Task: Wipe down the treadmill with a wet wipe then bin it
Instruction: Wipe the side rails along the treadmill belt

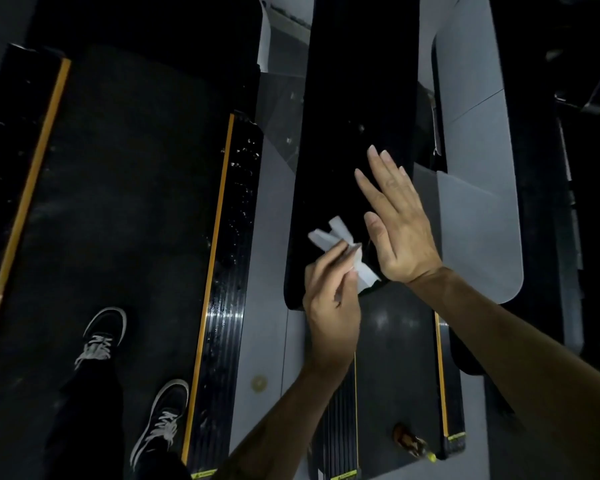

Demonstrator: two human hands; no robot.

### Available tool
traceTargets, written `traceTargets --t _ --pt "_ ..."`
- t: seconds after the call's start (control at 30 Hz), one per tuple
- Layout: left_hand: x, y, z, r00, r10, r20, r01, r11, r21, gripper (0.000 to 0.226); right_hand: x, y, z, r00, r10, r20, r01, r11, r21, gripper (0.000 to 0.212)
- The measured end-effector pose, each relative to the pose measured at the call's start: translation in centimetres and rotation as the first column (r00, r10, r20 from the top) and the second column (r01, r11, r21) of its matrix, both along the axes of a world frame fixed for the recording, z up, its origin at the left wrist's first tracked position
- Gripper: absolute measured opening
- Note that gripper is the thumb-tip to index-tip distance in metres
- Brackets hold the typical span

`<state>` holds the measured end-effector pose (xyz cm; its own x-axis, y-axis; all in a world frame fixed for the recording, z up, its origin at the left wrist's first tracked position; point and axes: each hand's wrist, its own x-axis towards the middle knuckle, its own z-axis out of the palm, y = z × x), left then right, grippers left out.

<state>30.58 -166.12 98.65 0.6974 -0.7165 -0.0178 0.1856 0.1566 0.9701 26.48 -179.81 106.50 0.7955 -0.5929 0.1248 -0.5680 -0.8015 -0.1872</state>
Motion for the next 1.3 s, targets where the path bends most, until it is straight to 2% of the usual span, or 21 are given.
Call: traceTargets --t 0.13,0.27,0.47,0.6,0.7,0.9,1.03,1.1,1.2,1.3 --pt "-0.7 1.7 -0.4 0.998 0.022 0.063 -0.021 1.000 -0.015 0.027 -0.1 -0.1 0.0 1.000 -0.004 0.004 0.004 1.000 0.004 0.055" --pt "0.9 -0.4 -0.2 0.987 -0.009 0.161 0.016 0.999 -0.043 0.025 -0.2 0.0 -0.1 1.000 0.001 -0.001 -0.001 1.000 -0.009 0.055" --pt "0.7 -0.5 -0.6 0.997 -0.058 0.054 0.057 0.998 0.011 0.033 -0.2 -0.1 0.0 1.000 0.000 0.002 0.000 1.000 0.004 0.056" --pt "-0.9 2.2 -0.5 0.995 -0.100 0.032 0.100 0.995 -0.025 0.038 -0.2 -0.1 -0.1 1.000 -0.005 0.003 0.005 1.000 0.005 0.056" --pt "-0.7 1.5 0.2 0.987 -0.137 0.086 0.142 0.988 -0.058 0.037 -0.1 0.0 -0.2 1.000 -0.012 0.001 0.012 1.000 -0.003 0.057" --pt "-0.1 0.3 -1.0 0.964 -0.207 0.168 0.206 0.978 0.020 0.047 -0.1 -0.1 -0.2 1.000 0.001 -0.001 -0.001 1.000 -0.006 0.057" --pt "-1.5 3.2 -1.9 0.964 -0.231 0.131 0.220 0.971 0.090 0.050 -0.1 -0.1 -0.1 1.000 0.011 0.003 -0.011 1.000 -0.013 0.053" --pt "-1.3 3.5 -1.5 0.955 -0.246 0.164 0.236 0.969 0.077 0.049 0.0 0.0 0.0 1.000 0.016 -0.002 -0.016 1.000 -0.027 0.052" --pt "0.0 1.2 -0.3 0.943 -0.259 0.210 0.264 0.965 0.004 0.047 0.0 0.0 -0.1 1.000 0.016 -0.011 -0.017 0.999 -0.044 0.050" --pt "0.8 -0.9 0.5 0.945 -0.294 0.143 0.291 0.956 0.046 0.053 -0.1 -0.2 -0.1 1.000 0.019 -0.024 -0.020 0.998 -0.059 0.051"
